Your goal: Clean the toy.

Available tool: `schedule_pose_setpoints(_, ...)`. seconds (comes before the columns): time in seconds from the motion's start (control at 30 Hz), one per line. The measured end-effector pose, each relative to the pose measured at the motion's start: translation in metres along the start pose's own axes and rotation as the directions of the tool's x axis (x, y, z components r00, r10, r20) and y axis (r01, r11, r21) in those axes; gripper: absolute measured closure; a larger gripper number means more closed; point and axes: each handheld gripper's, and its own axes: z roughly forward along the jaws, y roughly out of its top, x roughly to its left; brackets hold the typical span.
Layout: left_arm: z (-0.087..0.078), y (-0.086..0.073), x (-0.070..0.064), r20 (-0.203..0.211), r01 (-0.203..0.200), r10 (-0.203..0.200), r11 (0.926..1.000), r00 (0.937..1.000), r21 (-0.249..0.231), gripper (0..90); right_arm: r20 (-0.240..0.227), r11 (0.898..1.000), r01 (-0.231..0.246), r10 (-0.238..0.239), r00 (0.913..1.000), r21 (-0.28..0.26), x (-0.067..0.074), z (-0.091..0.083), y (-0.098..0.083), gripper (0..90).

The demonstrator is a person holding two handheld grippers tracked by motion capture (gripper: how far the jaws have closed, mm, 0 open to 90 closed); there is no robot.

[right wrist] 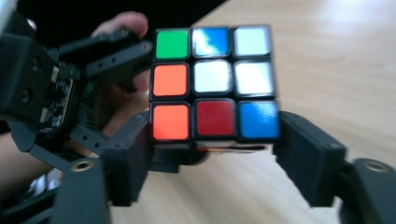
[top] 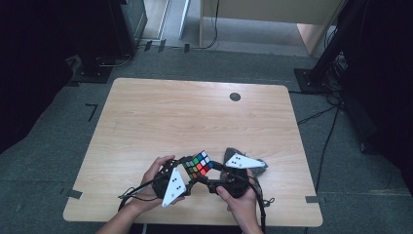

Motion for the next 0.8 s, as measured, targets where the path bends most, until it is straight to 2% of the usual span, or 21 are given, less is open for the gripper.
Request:
schedule_pose_setpoints(0.03, -0.001, 0.000, 0.003, -0.002, 0.016, -0.016, 0.9999, 0.9999, -0.004, 34.3, -0.011, 1.000, -0.002, 0.002, 0.9999, -0.018, -0.001, -0.003, 0.001, 25.7)
schedule_pose_setpoints(0.1, -0.003, -0.002, 0.009, -0.003, 0.058, -0.058, 0.9983, 0.9983, -0.002, 34.2, -0.017, 0.995, 0.003, -0.004, 0.9999, -0.101, -0.004, -0.014, 0.003, 26.2)
schedule_pose_setpoints(0.17, -0.004, -0.005, 0.015, -0.011, 0.106, -0.106, 0.9943, 0.9942, -0.005, 34.2, 0.017, 0.987, -0.022, 0.025, 0.9995, -0.162, -0.013, -0.027, 0.007, 26.1)
schedule_pose_setpoints(0.2, -0.004, -0.007, 0.018, -0.012, 0.129, -0.129, 0.9916, 0.9916, -0.002, 34.3, 0.048, 0.983, -0.038, 0.047, 0.9977, -0.178, -0.019, -0.033, 0.008, 25.8)
schedule_pose_setpoints(0.23, -0.004, -0.008, 0.021, -0.014, 0.148, -0.148, 0.9890, 0.9889, 0.001, 34.3, 0.100, 0.982, -0.037, 0.056, 0.9934, -0.183, -0.026, -0.039, 0.008, 25.1)
schedule_pose_setpoints(0.27, -0.004, -0.009, 0.023, -0.019, 0.159, -0.159, 0.9873, 0.9872, 0.007, 34.2, 0.173, 0.985, -0.022, 0.052, 0.9836, -0.171, -0.033, -0.043, 0.006, 24.5)
schedule_pose_setpoints(0.3, -0.003, -0.011, 0.025, -0.022, 0.173, -0.173, 0.9848, 0.9846, 0.011, 34.2, 0.248, 0.990, 0.002, 0.033, 0.9683, -0.138, -0.040, -0.044, 0.003, 24.1)
schedule_pose_setpoints(0.37, -0.003, -0.013, 0.027, -0.024, 0.194, -0.193, 0.9809, 0.9808, 0.015, 34.2, 0.362, 0.999, 0.036, -0.024, 0.9320, -0.027, -0.053, -0.042, -0.005, 24.2)
schedule_pose_setpoints(0.4, -0.002, -0.013, 0.028, -0.025, 0.199, -0.198, 0.9799, 0.9798, 0.017, 34.2, 0.406, 0.999, 0.047, -0.051, 0.9123, 0.019, -0.058, -0.039, -0.011, 25.2)
schedule_pose_setpoints(0.43, -0.002, -0.013, 0.028, -0.023, 0.201, -0.200, 0.9794, 0.9795, 0.020, 34.2, 0.437, 0.997, 0.046, -0.068, 0.8969, 0.061, -0.063, -0.036, -0.015, 25.3)
schedule_pose_setpoints(0.47, -0.002, -0.014, 0.028, -0.022, 0.201, -0.200, 0.9794, 0.9795, 0.020, 34.2, 0.447, 0.994, 0.036, -0.077, 0.8911, 0.101, -0.067, -0.031, -0.018, 25.1)
schedule_pose_setpoints(0.53, -0.002, -0.014, 0.029, -0.018, 0.203, -0.203, 0.9789, 0.9790, 0.021, 34.2, 0.453, 0.985, 0.007, -0.085, 0.8874, 0.172, -0.073, -0.022, -0.024, 25.0)
schedule_pose_setpoints(0.57, -0.001, -0.014, 0.029, -0.016, 0.206, -0.205, 0.9784, 0.9786, 0.022, 34.2, 0.462, 0.977, -0.004, -0.097, 0.8816, 0.214, -0.075, -0.016, -0.028, 25.2)
schedule_pose_setpoints(0.6, -0.001, -0.014, 0.029, -0.016, 0.208, -0.208, 0.9779, 0.9781, 0.023, 34.2, 0.479, 0.967, -0.021, -0.107, 0.8712, 0.254, -0.077, -0.011, -0.031, 25.8)
schedule_pose_setpoints(0.63, -0.001, -0.014, 0.029, -0.014, 0.212, -0.212, 0.9770, 0.9772, 0.024, 34.2, 0.486, 0.960, -0.043, -0.101, 0.8682, 0.277, -0.079, -0.007, -0.035, 26.1)
schedule_pose_setpoints(0.7, -0.001, -0.015, 0.029, -0.013, 0.214, -0.214, 0.9764, 0.9768, 0.027, 34.2, 0.461, 0.960, -0.072, -0.063, 0.8850, 0.270, -0.083, -0.006, -0.037, 32.0)
schedule_pose_setpoints(0.77, -0.001, -0.015, 0.029, -0.010, 0.217, -0.217, 0.9757, 0.9762, 0.031, 34.2, 0.441, 0.959, -0.067, -0.064, 0.8951, 0.275, -0.086, -0.007, -0.036, 35.2)
schedule_pose_setpoints(0.8, -0.001, -0.015, 0.028, -0.010, 0.217, -0.217, 0.9756, 0.9761, 0.031, 34.2, 0.430, 0.963, -0.065, -0.057, 0.9011, 0.263, -0.087, -0.007, -0.038, 36.4)
